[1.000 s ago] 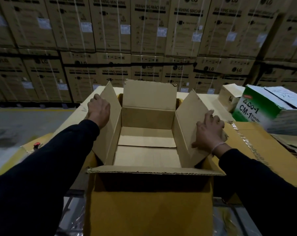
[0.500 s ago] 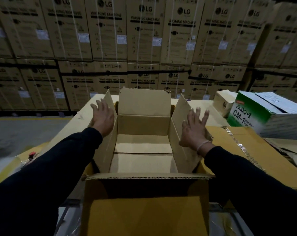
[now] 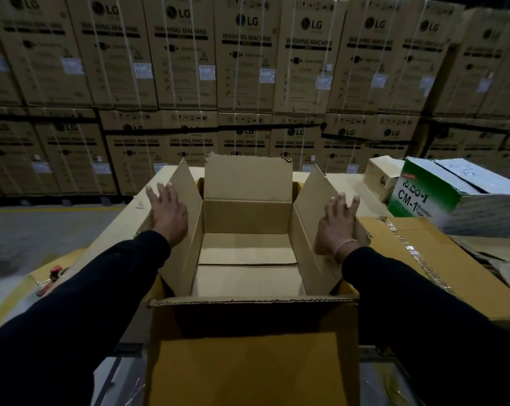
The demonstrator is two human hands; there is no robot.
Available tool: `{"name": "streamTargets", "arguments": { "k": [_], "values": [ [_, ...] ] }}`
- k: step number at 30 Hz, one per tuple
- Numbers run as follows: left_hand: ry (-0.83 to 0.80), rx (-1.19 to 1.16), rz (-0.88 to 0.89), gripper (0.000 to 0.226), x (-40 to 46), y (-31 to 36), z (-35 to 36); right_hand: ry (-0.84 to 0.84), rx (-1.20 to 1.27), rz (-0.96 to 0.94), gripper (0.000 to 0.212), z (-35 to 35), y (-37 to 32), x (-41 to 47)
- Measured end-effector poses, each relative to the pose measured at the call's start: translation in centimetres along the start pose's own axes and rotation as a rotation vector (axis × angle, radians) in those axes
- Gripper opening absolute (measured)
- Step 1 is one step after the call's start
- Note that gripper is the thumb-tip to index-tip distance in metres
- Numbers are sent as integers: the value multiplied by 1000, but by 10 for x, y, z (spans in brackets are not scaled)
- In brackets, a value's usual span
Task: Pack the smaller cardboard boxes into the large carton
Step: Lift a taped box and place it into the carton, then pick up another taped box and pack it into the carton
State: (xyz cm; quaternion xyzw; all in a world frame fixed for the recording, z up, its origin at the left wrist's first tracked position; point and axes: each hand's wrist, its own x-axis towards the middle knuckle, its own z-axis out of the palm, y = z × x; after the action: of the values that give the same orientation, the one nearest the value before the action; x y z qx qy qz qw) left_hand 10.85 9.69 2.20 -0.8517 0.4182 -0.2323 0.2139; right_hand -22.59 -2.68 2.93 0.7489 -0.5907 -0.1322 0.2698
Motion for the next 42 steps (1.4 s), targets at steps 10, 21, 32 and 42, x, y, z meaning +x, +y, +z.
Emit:
{"name": "streamTargets", "arguments": {
  "k": [10,21,32,42],
  "values": [
    [63,-25,32,50,-5,4,-1,24,-38,-43,70,-4,0,-1],
    [161,-162,117,55,-26,14,-64,11,258,-114,87,-13,19,10],
    [385,-504,324,80,-103,143,-199,-91,712,-161,107,28,131,-21],
    [362,-732,517,66,-198,302,-264,-264,753,-38,101,176,245,-52]
  ]
}}
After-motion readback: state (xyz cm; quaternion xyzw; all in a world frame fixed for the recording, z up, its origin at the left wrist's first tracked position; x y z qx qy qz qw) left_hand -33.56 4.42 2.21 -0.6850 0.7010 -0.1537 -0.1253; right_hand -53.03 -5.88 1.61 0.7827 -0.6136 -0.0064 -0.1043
